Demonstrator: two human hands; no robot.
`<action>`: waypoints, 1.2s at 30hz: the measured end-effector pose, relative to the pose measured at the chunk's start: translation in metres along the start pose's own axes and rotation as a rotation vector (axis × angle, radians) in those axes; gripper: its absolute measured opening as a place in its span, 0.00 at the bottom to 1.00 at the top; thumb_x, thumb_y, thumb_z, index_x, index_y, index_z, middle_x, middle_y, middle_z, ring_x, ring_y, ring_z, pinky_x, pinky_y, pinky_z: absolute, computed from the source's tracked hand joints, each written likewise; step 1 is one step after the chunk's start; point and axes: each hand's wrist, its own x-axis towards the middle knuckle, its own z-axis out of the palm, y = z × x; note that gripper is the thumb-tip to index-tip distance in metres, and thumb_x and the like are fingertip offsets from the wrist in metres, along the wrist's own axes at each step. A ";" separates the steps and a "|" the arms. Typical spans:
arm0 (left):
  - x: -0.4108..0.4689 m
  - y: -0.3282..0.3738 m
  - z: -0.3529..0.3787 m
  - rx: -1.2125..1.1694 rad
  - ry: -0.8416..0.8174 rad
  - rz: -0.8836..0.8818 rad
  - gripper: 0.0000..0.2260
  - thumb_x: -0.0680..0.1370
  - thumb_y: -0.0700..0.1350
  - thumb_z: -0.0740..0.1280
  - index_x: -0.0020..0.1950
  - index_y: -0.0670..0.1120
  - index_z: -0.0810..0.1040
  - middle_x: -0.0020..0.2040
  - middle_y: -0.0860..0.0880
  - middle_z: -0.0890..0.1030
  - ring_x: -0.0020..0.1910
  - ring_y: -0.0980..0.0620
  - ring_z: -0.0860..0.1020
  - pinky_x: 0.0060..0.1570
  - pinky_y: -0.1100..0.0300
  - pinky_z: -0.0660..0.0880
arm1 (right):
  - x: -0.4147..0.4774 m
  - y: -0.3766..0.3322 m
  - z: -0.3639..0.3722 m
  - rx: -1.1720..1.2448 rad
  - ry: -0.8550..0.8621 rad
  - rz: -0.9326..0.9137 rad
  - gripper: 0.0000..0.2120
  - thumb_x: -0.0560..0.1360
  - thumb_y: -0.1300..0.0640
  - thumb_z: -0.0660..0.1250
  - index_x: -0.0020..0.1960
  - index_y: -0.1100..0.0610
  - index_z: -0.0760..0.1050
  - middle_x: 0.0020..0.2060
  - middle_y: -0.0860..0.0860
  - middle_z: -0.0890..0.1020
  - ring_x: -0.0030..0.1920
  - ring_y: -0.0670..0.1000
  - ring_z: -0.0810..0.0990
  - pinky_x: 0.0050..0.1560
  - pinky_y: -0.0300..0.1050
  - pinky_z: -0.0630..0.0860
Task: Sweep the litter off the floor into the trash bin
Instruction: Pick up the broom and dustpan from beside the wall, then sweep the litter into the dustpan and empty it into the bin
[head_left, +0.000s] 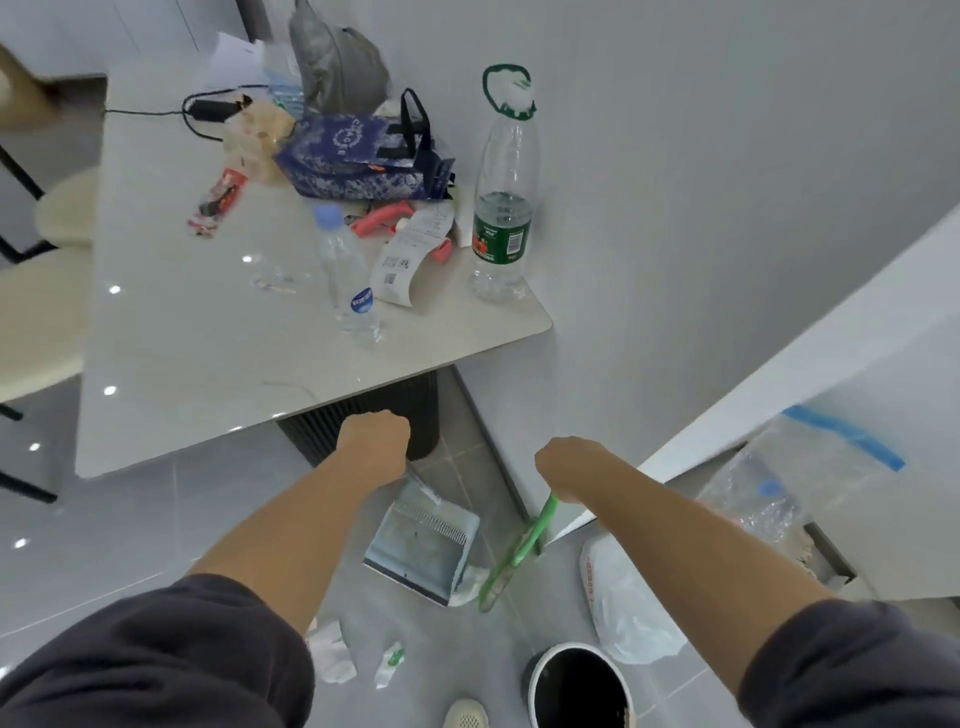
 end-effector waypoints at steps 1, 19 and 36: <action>-0.016 -0.009 0.003 -0.026 -0.001 -0.024 0.06 0.76 0.40 0.64 0.39 0.45 0.74 0.31 0.51 0.70 0.37 0.48 0.76 0.37 0.58 0.71 | -0.009 -0.006 0.000 0.041 0.008 0.042 0.17 0.75 0.70 0.59 0.32 0.57 0.60 0.32 0.50 0.65 0.32 0.51 0.69 0.41 0.43 0.69; -0.257 -0.105 0.168 -1.227 0.072 -0.548 0.10 0.77 0.43 0.62 0.36 0.42 0.75 0.30 0.44 0.79 0.20 0.51 0.77 0.26 0.62 0.71 | -0.143 -0.213 0.172 0.634 -0.329 0.350 0.18 0.78 0.59 0.63 0.32 0.61 0.64 0.30 0.54 0.66 0.31 0.55 0.68 0.29 0.38 0.63; -0.340 -0.053 0.312 -1.205 0.008 -0.409 0.09 0.80 0.50 0.66 0.43 0.48 0.80 0.29 0.47 0.84 0.27 0.48 0.82 0.40 0.50 0.83 | -0.107 -0.236 0.235 0.940 -0.467 0.457 0.09 0.78 0.67 0.53 0.40 0.60 0.64 0.25 0.54 0.73 0.23 0.49 0.71 0.21 0.38 0.68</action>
